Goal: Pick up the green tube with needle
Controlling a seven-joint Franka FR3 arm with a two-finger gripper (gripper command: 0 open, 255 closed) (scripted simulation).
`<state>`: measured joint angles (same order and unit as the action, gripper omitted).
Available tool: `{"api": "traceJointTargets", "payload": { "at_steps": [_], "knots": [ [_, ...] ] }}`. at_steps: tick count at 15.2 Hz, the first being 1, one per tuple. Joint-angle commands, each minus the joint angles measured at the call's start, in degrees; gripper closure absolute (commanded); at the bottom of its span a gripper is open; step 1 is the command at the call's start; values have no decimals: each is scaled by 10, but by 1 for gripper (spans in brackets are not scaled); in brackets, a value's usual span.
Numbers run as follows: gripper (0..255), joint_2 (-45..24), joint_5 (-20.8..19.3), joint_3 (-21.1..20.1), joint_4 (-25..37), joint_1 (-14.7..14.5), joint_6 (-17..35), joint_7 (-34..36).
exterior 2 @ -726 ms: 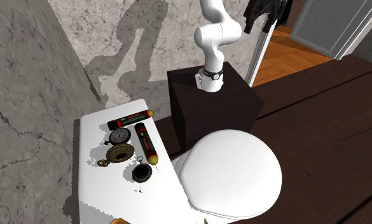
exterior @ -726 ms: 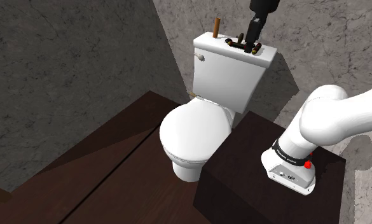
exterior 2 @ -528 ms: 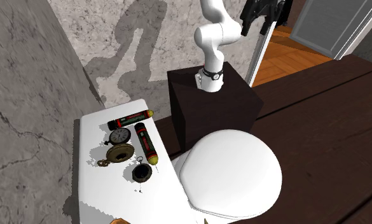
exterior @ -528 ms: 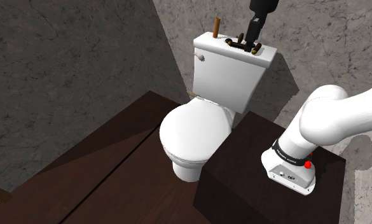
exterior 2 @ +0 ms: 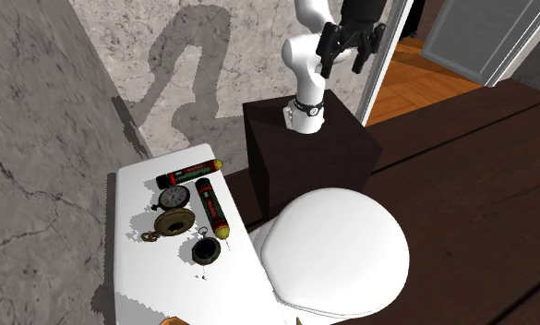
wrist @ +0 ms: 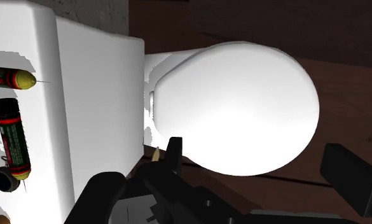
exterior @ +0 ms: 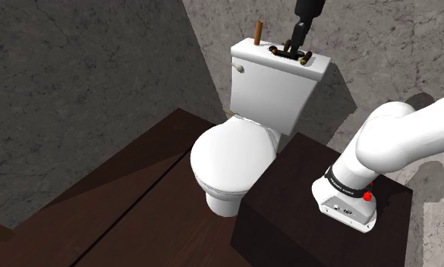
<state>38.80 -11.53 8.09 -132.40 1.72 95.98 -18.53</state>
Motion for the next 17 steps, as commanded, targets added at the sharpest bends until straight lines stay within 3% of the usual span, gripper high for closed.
{"api": "traceJointTargets", "payload": {
  "at_steps": [1, 10, 17],
  "knots": [
    [0, -26, -8, 27, 12, 6, 19, -26],
    [0, -172, 0, 137, 91, 16, 101, -140],
    [0, -319, 66, 215, 193, 23, 142, -249]
  ]
}}
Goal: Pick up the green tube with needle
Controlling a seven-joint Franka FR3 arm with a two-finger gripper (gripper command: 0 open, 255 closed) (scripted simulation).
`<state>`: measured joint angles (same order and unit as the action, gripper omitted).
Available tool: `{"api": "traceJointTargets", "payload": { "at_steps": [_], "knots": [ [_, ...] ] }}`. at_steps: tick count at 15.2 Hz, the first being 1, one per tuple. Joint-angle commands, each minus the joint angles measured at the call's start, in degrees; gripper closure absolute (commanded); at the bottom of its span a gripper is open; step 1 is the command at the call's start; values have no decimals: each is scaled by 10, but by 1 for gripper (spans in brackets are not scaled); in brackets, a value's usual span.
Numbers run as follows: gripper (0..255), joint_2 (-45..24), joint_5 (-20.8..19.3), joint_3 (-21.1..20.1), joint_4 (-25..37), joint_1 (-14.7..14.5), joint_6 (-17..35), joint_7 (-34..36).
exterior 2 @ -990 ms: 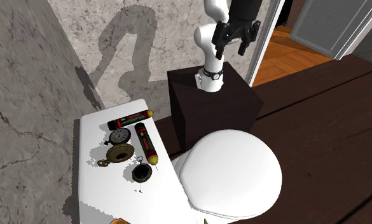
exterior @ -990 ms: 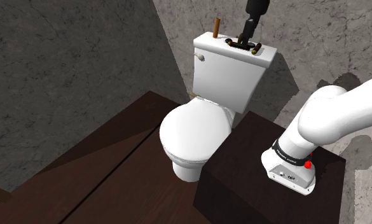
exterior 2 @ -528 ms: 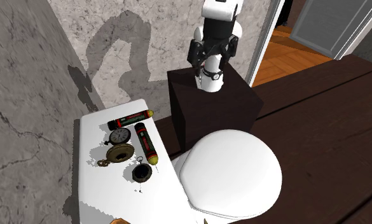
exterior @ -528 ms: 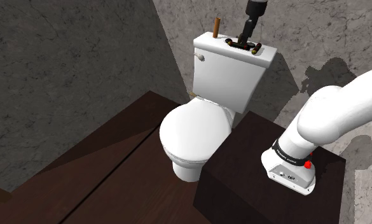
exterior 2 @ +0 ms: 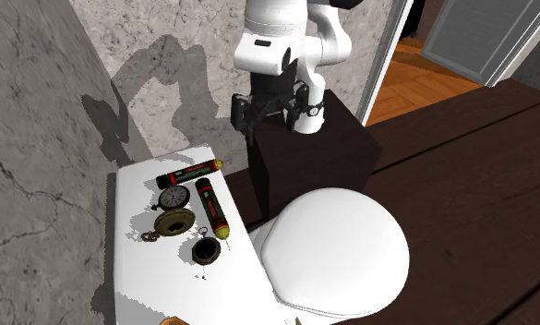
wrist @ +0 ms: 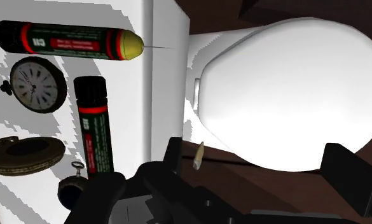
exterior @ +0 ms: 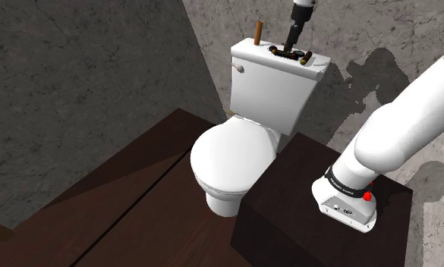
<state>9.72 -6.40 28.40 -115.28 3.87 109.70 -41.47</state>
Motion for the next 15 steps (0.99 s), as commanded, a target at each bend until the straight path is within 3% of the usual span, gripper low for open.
{"api": "traceJointTargets", "payload": {
  "at_steps": [1, 6, 12, 15],
  "knots": [
    [0, -52, 30, 21, 39, 4, 7, -37],
    [0, -179, 116, 51, 143, 36, 6, -124],
    [0, -331, 211, 47, 297, 113, -31, -200],
    [0, -334, 214, 44, 279, 112, -9, -202]
  ]
}}
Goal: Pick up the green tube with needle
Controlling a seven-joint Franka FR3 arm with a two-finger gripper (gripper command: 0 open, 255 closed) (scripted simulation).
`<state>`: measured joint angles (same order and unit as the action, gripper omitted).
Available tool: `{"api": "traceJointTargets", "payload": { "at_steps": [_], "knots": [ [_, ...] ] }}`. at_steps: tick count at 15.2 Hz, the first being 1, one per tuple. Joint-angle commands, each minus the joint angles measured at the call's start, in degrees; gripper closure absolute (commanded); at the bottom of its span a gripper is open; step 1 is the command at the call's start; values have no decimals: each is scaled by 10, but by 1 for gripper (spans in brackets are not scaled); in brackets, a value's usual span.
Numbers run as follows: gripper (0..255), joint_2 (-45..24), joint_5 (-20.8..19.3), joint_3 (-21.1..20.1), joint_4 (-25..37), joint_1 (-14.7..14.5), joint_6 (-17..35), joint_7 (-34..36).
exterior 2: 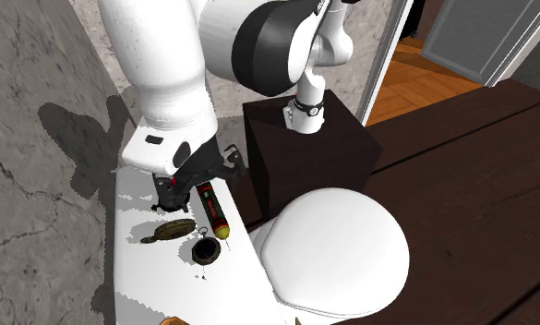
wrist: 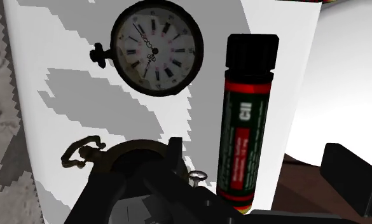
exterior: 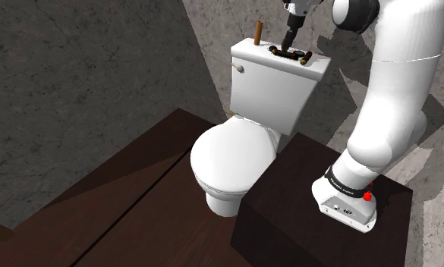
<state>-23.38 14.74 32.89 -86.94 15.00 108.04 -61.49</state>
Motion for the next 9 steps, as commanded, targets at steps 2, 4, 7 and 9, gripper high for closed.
{"api": "traceJointTargets", "payload": {
  "at_steps": [2, 4, 7, 9],
  "knots": [
    [0, -6, 5, -2, -16, 0, 21, -4],
    [0, -9, 7, -3, -27, 0, 35, -6],
    [255, -12, 9, -4, -29, 1, 39, -7],
    [255, -12, 9, -4, -28, 1, 38, -7]
  ]
}}
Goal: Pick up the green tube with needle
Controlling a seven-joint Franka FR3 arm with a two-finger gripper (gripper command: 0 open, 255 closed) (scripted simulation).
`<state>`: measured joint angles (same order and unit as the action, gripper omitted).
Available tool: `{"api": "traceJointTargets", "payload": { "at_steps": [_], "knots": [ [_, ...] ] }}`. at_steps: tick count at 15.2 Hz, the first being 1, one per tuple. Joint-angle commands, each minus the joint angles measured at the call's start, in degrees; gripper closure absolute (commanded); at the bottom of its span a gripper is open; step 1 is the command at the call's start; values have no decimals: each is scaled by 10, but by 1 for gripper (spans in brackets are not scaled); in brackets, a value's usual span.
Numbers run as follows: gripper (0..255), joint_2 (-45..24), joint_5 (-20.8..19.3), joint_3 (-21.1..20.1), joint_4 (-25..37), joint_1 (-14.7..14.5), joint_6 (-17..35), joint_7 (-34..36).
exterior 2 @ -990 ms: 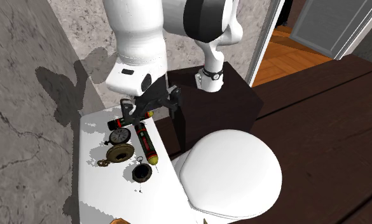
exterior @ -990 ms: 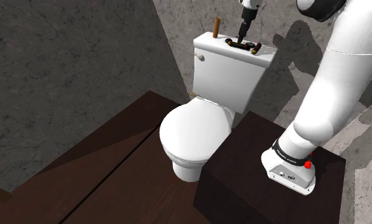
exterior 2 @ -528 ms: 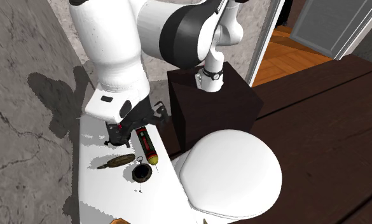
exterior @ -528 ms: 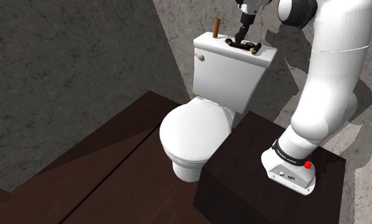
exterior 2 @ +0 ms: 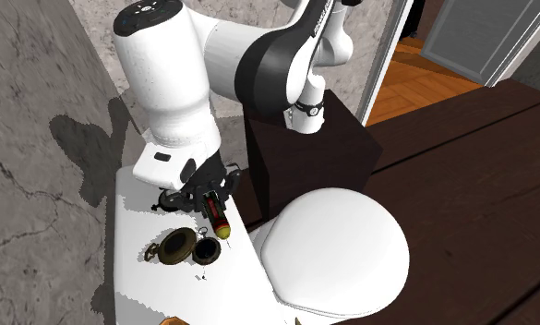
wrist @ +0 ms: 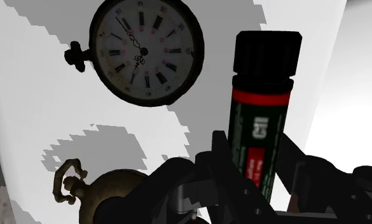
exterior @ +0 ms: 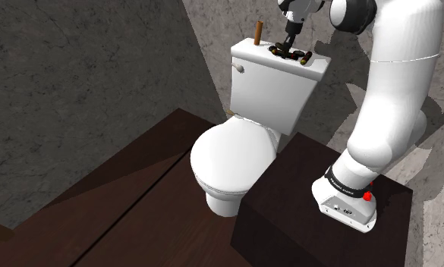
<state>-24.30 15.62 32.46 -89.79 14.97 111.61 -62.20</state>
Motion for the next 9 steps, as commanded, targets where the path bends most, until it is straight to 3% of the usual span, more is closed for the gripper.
{"api": "traceJointTargets", "payload": {
  "at_steps": [1, 9],
  "knots": [
    [255, -2, 0, 0, -2, 0, 4, 0],
    [255, 2, -3, 2, 9, 1, -10, 2]
  ]
}}
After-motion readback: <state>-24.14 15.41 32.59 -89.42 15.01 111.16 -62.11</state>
